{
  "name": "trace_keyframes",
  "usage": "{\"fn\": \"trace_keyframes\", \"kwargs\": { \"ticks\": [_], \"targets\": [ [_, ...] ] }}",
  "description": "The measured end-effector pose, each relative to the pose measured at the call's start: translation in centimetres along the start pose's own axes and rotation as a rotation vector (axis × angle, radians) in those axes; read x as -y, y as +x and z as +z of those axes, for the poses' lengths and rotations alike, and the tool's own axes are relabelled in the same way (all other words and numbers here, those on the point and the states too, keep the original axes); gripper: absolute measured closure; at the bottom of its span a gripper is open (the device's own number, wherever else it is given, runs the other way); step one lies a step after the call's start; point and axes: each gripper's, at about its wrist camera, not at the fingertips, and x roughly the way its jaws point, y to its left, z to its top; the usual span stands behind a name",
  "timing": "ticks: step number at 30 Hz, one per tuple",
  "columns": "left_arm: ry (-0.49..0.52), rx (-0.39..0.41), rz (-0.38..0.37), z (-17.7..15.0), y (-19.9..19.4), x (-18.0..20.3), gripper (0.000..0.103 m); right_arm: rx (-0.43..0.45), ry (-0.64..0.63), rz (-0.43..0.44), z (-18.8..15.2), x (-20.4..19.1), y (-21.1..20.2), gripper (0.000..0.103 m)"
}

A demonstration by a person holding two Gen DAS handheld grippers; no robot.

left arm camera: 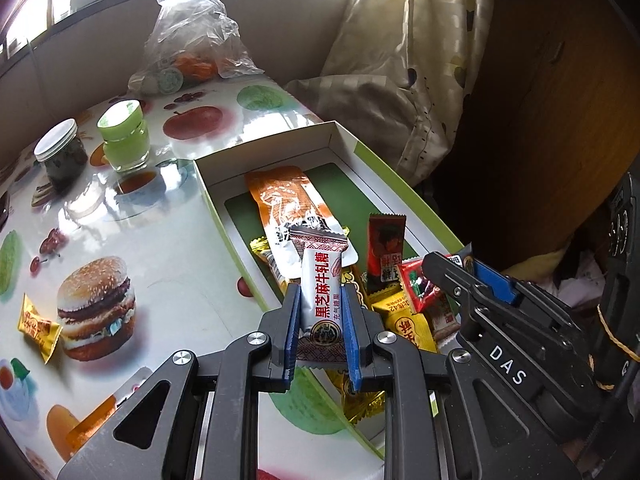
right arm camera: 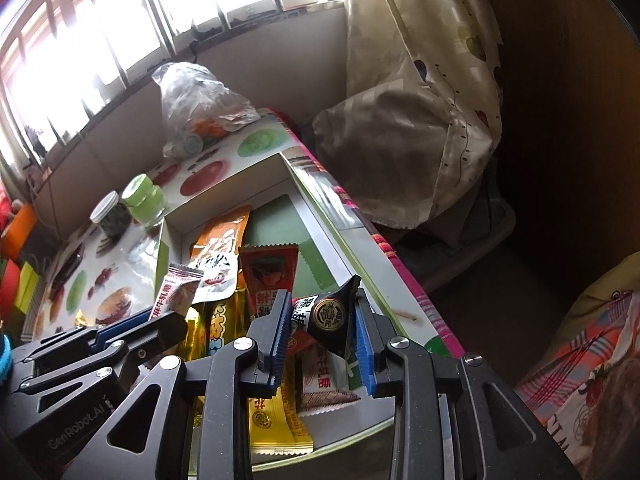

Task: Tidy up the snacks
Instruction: 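Open the left tool to drop the white-and-red candy while the right tool releases the black candy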

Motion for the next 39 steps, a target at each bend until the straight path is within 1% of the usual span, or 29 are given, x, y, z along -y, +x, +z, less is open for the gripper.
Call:
{"fn": "trace_keyframes", "kwargs": {
  "ticks": [7,11,13,14,16,23,25,27,39],
  "targets": [
    [0.004,-0.013,-0.003,0.2,0.4,0.0,0.082,-0.011,-0.026,0.013,0.1,-0.2,0.3,0.069],
    [-0.001,-0.018,0.001,0.2,0.5,0.0,0.08,-0.012,-0.037,0.012,0.1,-0.2,0.2,0.067],
    [0.001,-0.019,-0.003,0.2,0.5,0.0,0.073,-0.011,-0.042,0.012,0.1,-0.3,0.1,0.064],
    [0.002,-0.02,-0.005,0.2,0.5,0.0,0.071,-0.011,-0.045,0.014,0.0,-0.3,0.0,0.063],
    [0.005,-0.019,-0.012,0.2,0.5,0.1,0.07,-0.012,-0.054,0.014,0.0,-0.4,0.0,0.06],
    [0.005,-0.01,-0.014,0.2,0.1,0.2,0.069,-0.006,-0.056,-0.001,-0.2,-0.4,-0.5,0.059],
    [0.005,-0.003,-0.018,0.3,-0.2,0.3,0.062,-0.002,-0.058,-0.004,-0.3,-0.4,-0.7,0.059],
    [0.005,0.002,-0.019,0.2,-0.5,0.2,0.06,0.0,-0.06,-0.007,-0.3,-0.4,-0.9,0.058],
    [0.018,0.028,-0.004,0.0,-2.2,0.4,0.059,0.033,-0.053,-0.018,-0.4,-0.4,-2.5,0.053]
  ]
}}
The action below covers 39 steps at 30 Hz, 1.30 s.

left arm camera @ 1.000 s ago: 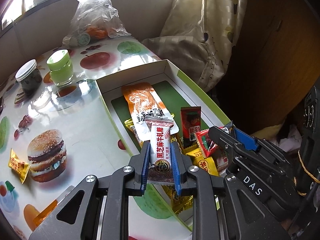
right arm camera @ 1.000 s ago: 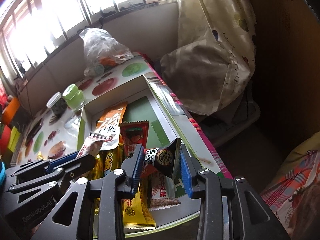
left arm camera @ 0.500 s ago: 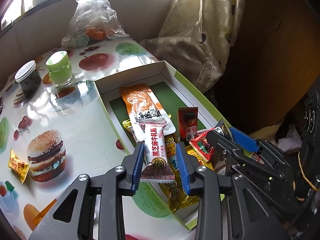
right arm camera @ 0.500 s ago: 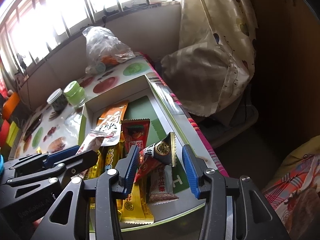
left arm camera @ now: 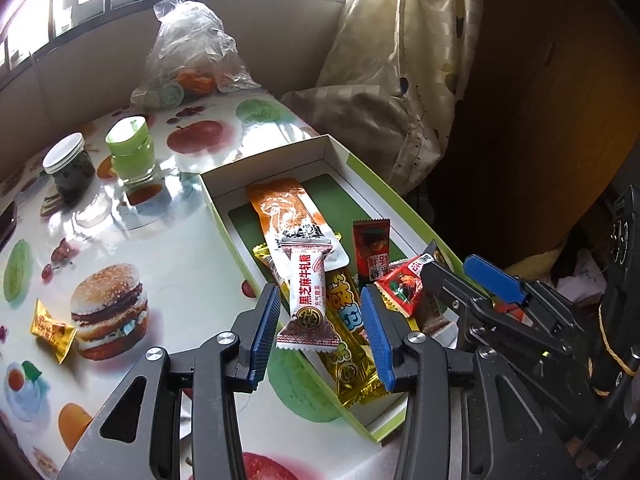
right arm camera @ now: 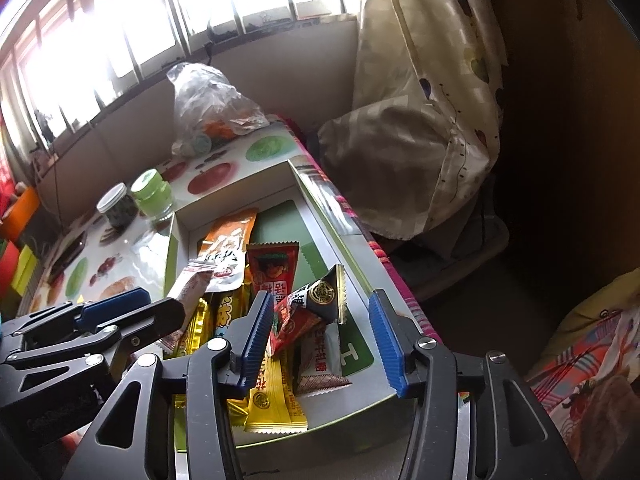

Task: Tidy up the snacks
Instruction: 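Open the left tool to drop the white-and-red candy while the right tool releases the black candy, then move both open tools out of the box back over the remaining snacks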

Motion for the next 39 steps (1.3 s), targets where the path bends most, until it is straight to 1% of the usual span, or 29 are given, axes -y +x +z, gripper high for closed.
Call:
{"fn": "trace_keyframes", "kwargs": {
  "ticks": [5,9,12,16,24,35,38,39],
  "targets": [
    [0.004,0.016,-0.001,-0.2,-1.1,-0.1,0.056,0.013,0.014,0.004,-0.1,0.0,-0.7,0.053],
    [0.002,0.029,0.007,-0.6,-2.0,-0.4,0.055,0.025,0.027,0.012,-0.1,-0.1,-1.5,0.053],
    [0.009,0.042,0.031,-1.0,-2.6,-0.6,0.055,0.036,0.032,0.022,-0.1,-0.4,-2.2,0.052],
    [-0.006,0.053,0.037,-1.6,-3.5,-1.5,0.055,0.044,0.018,0.031,-0.2,-1.2,-3.0,0.052],
    [-0.049,0.055,0.064,-2.9,-4.7,-4.1,0.055,0.038,-0.017,0.054,-0.6,-3.7,-3.5,0.052],
    [-0.125,0.048,0.108,-4.6,-5.7,-8.1,0.055,0.0,-0.08,0.093,-2.0,-7.8,-2.7,0.052],
    [-0.157,0.044,0.128,-5.2,-5.9,-9.8,0.055,-0.002,-0.135,0.06,-2.8,-9.6,-2.6,0.052],
    [-0.17,0.042,0.137,-5.4,-6.0,-10.5,0.055,-0.007,-0.155,0.064,-3.1,-10.2,-2.5,0.052]
  ]
}}
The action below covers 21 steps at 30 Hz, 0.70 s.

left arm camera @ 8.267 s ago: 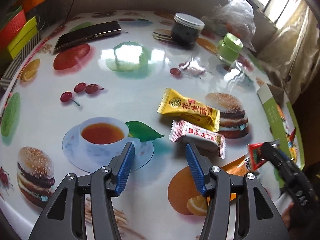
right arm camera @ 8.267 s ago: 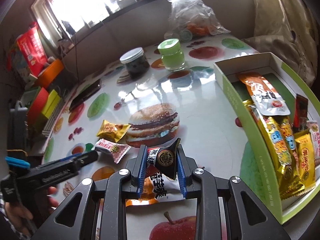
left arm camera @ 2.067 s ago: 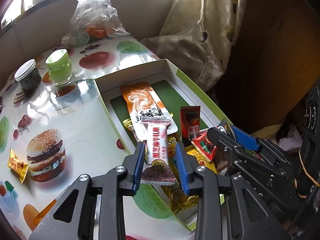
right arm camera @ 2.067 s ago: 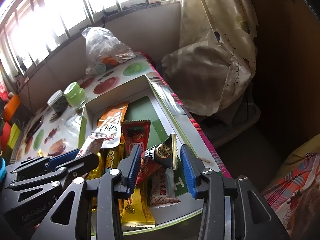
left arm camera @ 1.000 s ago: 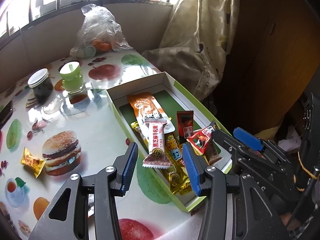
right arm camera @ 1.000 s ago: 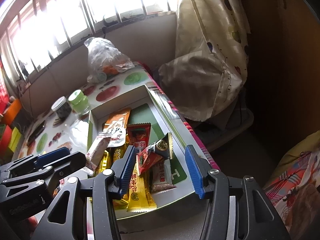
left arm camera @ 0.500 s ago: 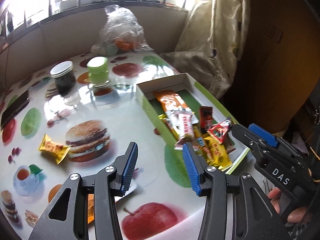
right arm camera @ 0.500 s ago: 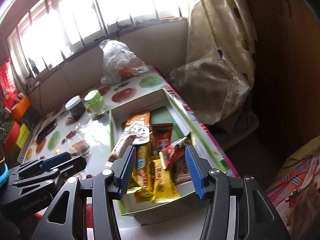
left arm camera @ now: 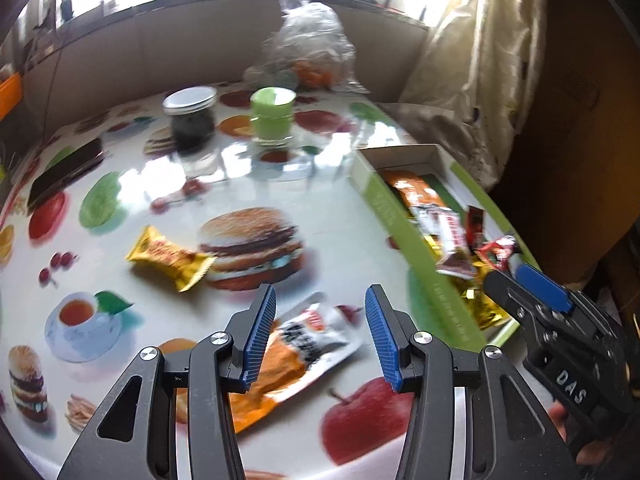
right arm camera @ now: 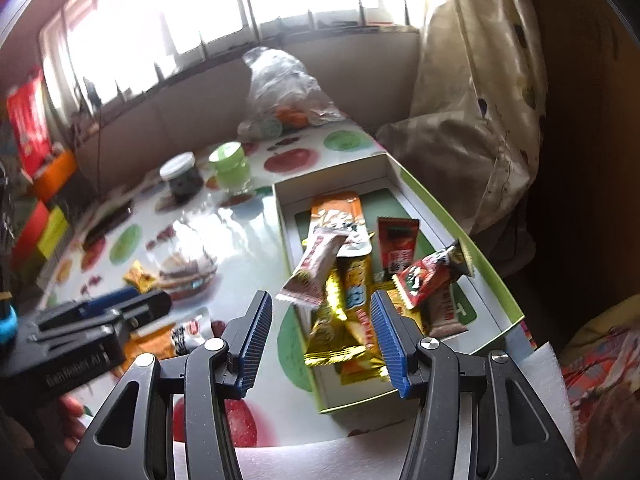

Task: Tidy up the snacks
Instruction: 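Move both open tools out of the box back over the remaining snacks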

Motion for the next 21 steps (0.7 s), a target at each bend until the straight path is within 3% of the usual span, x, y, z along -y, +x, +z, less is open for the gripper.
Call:
{"fn": "trace_keyframes", "kwargs": {
  "ticks": [12,21],
  "targets": [
    [-0.111,-0.033,0.095,-1.9,0.6,-7.1,0.055,-0.127,-0.141,0.064,-2.2,-5.8,3.0,0.052],
    [-0.139,-0.061,0.099,-3.2,1.3,-8.9,0.055,-0.204,-0.203,0.054,-3.2,-8.1,5.1,0.052]
  ]
}}
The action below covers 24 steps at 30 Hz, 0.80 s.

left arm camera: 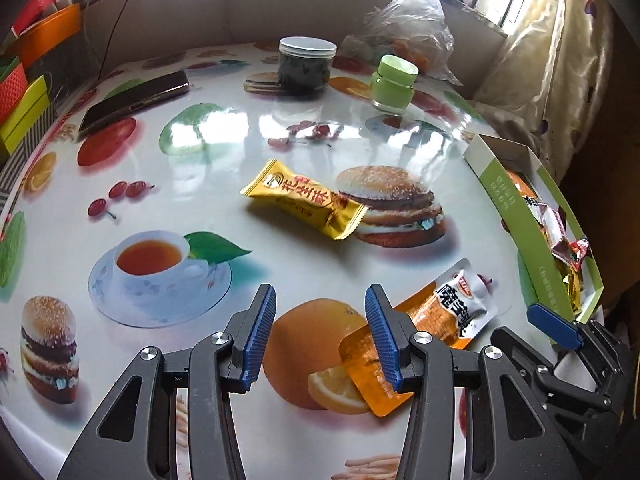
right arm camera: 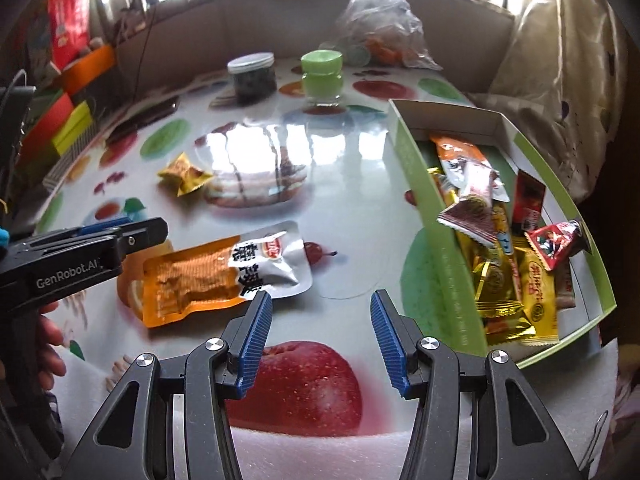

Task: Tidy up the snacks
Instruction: 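Move both open tools out of the box back over the remaining snacks, then grasp the orange konjac packet with the right tool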

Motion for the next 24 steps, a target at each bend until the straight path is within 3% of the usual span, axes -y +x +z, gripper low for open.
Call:
{"fn": "trace_keyframes", "kwargs": {
  "ticks": [17,24],
  "targets": [
    [0.012,-0.02,-0.051,-1.0,-0.1,0.1,0.055,-0.006,-0.041,-0.02,3.2,-2.0,3.5,0.052],
    [-0.057,0.005,-0.044,-0.6,-0.9,-2.0,0.055,0.03,0.061,0.034,3.2,-1.4,2.0,0.052]
  ]
}}
